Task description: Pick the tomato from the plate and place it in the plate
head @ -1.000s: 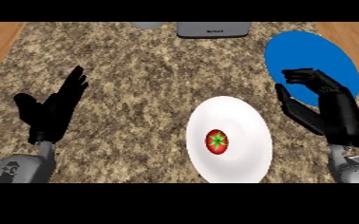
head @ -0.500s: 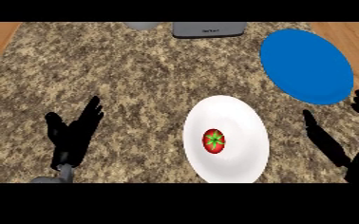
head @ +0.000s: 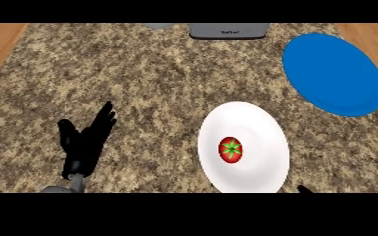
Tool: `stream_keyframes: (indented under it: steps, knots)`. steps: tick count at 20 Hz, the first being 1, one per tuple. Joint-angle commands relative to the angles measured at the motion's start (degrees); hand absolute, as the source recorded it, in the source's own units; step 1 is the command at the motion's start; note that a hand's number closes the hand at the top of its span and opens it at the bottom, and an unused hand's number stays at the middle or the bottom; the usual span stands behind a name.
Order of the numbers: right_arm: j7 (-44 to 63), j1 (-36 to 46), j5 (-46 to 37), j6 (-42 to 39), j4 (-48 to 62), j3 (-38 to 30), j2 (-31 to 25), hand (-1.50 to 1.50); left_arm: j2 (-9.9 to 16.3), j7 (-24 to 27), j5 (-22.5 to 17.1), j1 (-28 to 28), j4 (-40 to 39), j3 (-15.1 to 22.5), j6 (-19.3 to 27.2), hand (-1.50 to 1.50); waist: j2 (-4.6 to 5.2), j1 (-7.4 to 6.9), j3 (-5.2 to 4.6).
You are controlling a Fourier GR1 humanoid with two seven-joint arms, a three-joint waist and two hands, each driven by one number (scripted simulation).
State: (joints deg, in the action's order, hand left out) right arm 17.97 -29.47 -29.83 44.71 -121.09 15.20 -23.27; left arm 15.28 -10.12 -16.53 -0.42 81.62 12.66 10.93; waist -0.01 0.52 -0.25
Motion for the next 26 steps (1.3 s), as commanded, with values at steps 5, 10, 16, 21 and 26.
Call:
stream_keyframes:
  steps: [5,10,16,21,26]
  knots:
    - [26.1,1.2,-14.9,-19.3,-10.9,5.4,-3.7,-1.5,-1.3,1.5,1.4,0.4,-2.2,1.2,-0.6,0.0,0.49,-1.61,-0.11]
    - [40.0,11.3,-25.8,-29.0,-6.3,12.8,4.3,-1.5,-3.3,-2.5,1.6,-4.5,-1.4,1.3,0.9,0.0,0.36,-1.47,0.08]
    - [50.3,27.0,-34.1,-38.4,4.0,16.7,16.4,-1.5,-0.7,-0.4,0.5,-0.4,-1.6,-1.0,-2.7,0.0,0.16,-1.4,0.16]
    - [49.4,28.4,-31.3,-41.0,10.3,14.8,21.2,-1.5,-2.9,-1.2,2.4,-2.2,-2.2,-0.7,-0.6,0.0,0.12,-0.75,0.22]
    - [47.4,28.6,-29.8,-36.9,15.4,14.7,23.1,-1.5,-2.4,-1.8,3.0,2.7,2.8,-0.4,-2.0,0.0,0.02,-0.8,0.26]
